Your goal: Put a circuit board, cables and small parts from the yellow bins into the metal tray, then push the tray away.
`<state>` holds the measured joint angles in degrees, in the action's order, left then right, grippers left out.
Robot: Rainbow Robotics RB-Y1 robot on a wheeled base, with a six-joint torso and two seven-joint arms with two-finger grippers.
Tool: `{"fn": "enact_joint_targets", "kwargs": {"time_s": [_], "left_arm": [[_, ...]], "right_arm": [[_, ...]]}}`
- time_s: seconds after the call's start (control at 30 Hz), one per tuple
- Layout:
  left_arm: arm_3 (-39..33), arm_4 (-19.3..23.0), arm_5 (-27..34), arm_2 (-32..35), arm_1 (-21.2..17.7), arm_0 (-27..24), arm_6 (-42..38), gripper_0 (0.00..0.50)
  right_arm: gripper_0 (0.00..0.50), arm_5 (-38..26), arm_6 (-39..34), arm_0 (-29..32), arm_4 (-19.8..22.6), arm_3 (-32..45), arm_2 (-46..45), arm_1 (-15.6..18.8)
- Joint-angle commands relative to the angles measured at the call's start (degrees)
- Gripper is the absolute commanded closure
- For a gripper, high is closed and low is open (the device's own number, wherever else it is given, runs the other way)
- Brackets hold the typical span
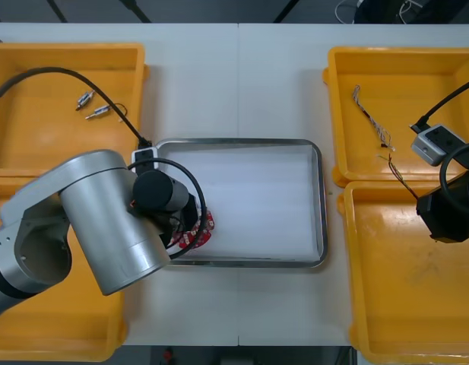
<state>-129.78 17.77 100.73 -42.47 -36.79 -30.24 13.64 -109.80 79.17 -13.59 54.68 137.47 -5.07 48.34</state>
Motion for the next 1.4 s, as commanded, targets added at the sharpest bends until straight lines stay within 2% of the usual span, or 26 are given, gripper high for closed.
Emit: {"fn": "enact_joint_targets", "kwargs": {"time_s": [0.03,0.47,0.63,0.77,1.0,1.23,1.4], "left_arm": [[-4.7,4.02,1.4,4.76,-4.52,-3.51,-3.27,0.008],[-7.16,19.05,2.01,17.07,-15.5,-8.7,-2.21,0.007],[-5.14,25.82,1.75,21.64,-19.99,-11.34,-1.33,0.007],[-2.24,29.25,-0.98,25.41,-22.97,-12.13,-0.19,0.006],[3.48,31.09,-6.87,29.28,-27.28,-12.13,4.03,0.006],[14.64,32.59,-12.4,34.12,-29.92,-12.13,12.46,0.007],[23.6,32.94,-18.12,36.49,-30.8,-12.21,19.32,0.006]], "right_arm": [[0.5,-0.2,-0.69,-1.26,-0.1,0.43,-1.35,1.93],[0.5,-0.2,-0.69,-0.65,0.17,-0.1,-0.03,1.67],[0.5,-0.2,-0.33,-3.29,0.96,0.16,2.78,2.2],[0.5,-0.2,0.11,-6.89,1.57,0.16,7.53,2.2],[0.5,-0.2,0.37,-14.27,2.01,0.16,17.63,1.76],[0.5,-0.2,0.72,-22.62,-0.1,-1.07,28.44,-2.02],[0.5,0.37,2.39,-28.86,-2.65,-5.2,37.76,-5.45]]}}
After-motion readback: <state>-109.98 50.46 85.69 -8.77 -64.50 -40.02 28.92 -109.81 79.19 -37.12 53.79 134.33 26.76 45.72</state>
